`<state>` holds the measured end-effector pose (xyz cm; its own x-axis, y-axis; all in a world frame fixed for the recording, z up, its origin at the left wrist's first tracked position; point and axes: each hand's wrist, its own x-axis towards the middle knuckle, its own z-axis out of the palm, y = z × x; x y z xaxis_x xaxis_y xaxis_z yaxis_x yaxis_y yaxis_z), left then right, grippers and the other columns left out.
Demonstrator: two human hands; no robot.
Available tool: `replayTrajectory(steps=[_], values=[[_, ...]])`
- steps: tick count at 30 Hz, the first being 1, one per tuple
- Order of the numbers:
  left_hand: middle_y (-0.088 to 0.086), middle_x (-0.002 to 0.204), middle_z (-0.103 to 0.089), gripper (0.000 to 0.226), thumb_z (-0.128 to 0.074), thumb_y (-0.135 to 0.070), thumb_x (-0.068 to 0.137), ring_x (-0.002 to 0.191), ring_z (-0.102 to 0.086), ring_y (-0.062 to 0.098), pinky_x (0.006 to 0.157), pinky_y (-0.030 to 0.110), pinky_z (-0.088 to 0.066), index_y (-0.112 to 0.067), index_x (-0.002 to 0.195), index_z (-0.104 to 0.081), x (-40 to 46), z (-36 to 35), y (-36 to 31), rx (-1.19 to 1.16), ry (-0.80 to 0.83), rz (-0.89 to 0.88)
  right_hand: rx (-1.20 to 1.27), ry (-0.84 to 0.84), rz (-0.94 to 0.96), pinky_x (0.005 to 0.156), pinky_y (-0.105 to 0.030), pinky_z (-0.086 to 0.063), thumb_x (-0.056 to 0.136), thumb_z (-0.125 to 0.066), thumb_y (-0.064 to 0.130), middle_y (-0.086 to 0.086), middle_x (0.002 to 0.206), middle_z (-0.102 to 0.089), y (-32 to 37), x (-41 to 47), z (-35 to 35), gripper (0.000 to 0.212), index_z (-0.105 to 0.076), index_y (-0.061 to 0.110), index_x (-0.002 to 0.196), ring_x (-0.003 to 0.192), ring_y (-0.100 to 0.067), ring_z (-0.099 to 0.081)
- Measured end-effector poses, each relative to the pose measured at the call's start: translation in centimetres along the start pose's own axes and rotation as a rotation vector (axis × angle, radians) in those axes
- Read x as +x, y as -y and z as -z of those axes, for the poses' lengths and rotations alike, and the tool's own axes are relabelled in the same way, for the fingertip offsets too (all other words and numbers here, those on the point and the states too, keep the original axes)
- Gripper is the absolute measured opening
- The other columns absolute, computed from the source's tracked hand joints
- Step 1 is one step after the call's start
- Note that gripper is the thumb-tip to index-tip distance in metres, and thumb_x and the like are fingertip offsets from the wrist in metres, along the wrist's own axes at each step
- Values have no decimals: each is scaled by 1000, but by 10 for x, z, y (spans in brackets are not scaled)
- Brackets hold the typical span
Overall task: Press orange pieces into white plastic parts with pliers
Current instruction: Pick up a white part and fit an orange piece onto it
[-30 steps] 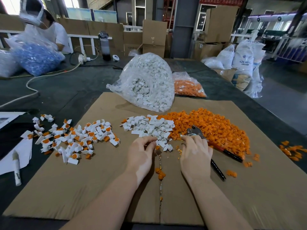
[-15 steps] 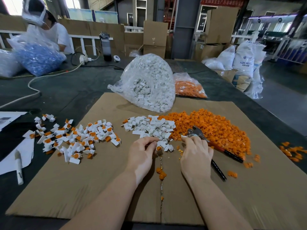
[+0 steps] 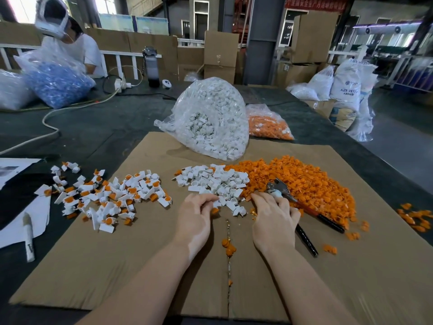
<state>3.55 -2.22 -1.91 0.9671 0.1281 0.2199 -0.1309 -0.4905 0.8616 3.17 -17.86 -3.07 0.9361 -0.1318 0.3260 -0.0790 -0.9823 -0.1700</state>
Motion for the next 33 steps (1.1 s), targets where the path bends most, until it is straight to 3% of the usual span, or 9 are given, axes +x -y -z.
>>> replayTrajectory(steps=[6, 9, 12, 16, 20, 24, 28, 33], values=[[4, 112, -54, 27, -44, -9, 97, 93, -42, 8, 81, 12, -27, -14, 111, -66, 17, 37, 19, 205, -196, 107, 23, -41, -44, 83, -32, -15, 93, -46, 9, 11, 123, -51, 1, 1, -1, 35, -52, 32, 119, 108, -15, -37], [10, 119, -51, 27, -46, -7, 96, 108, -45, 19, 91, 22, -32, -11, 115, -65, 21, 46, 22, 241, -255, 154, 28, -52, -65, 81, -31, -15, 92, -51, 11, 12, 114, -54, 1, 1, 1, 30, -56, 32, 113, 104, -15, -38], [9, 120, -46, 26, -51, -13, 94, 118, -33, 25, 100, 36, -31, -19, 116, -64, 18, 43, 18, 373, -297, 143, 0, -48, -73, 79, -32, -15, 93, -50, 12, 11, 110, -54, 3, 1, 1, 28, -55, 33, 111, 102, -14, -38], [-6, 106, -43, 20, -59, -20, 90, 113, -33, 18, 96, 30, -24, -24, 107, -68, 10, 21, 7, 378, -171, -84, -32, -51, -65, 79, -32, -14, 95, -46, 13, 10, 102, -54, 3, 1, 1, 28, -56, 33, 111, 100, -15, -39], [-9, 107, -40, 26, -51, -31, 94, 108, -29, 12, 85, 22, -19, -35, 117, -63, 7, -7, -6, 446, 32, -249, -4, -70, -55, 80, -33, -16, 98, -42, 29, 9, 103, -57, 4, -1, 2, 21, -60, 32, 107, 100, -16, -42], [-6, 119, -37, 32, -39, -45, 96, 109, -27, 16, 84, 26, -21, -45, 124, -53, 6, -23, -8, 598, 156, -279, 29, -89, -43, 81, -33, -17, 96, -47, 31, 6, 99, -61, 2, -2, 1, 20, -65, 28, 103, 99, -19, -46], [-8, 120, -34, 27, -43, -48, 94, 110, -23, 12, 76, 23, -11, -42, 114, -60, 3, -24, -5, 541, 173, -265, 76, -126, -33, 81, -34, -18, 91, -56, 30, 4, 92, -64, 3, -3, 1, 14, -68, 24, 95, 95, -21, -49], [-11, 117, -40, 20, -49, -44, 92, 105, -25, 11, 80, 23, -16, -38, 109, -60, 2, -20, -2, 480, 208, -326, 81, -115, -39, 81, -34, -19, 91, -58, 21, 4, 91, -64, 3, -3, 2, 8, -65, 23, 94, 94, -21, -48]])
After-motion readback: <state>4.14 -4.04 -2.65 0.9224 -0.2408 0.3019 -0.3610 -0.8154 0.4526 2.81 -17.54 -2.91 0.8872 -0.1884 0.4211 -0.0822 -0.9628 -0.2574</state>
